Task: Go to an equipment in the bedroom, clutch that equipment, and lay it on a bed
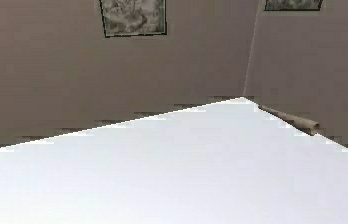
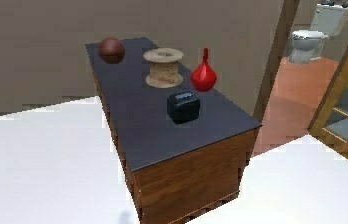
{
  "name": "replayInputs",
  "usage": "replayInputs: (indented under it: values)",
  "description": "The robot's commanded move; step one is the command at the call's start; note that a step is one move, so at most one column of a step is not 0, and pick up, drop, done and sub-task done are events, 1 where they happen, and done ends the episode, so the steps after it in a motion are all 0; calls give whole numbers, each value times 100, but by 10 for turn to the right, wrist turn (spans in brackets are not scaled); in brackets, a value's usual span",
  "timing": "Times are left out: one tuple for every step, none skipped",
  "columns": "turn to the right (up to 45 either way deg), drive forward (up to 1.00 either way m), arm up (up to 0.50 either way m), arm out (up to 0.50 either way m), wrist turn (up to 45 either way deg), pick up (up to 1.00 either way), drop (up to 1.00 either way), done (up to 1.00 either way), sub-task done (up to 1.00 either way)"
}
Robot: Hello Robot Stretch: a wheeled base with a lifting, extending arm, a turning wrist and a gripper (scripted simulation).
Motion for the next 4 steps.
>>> replayInputs:
  values:
    - [60, 0, 0, 0, 0, 0, 0, 0, 0]
    - [0, 20, 0, 0, 0, 0, 0, 0, 0]
    - [150, 0, 0, 0, 0, 0, 0, 0, 0]
    - [0, 45, 0, 0, 0, 0, 0, 0, 0]
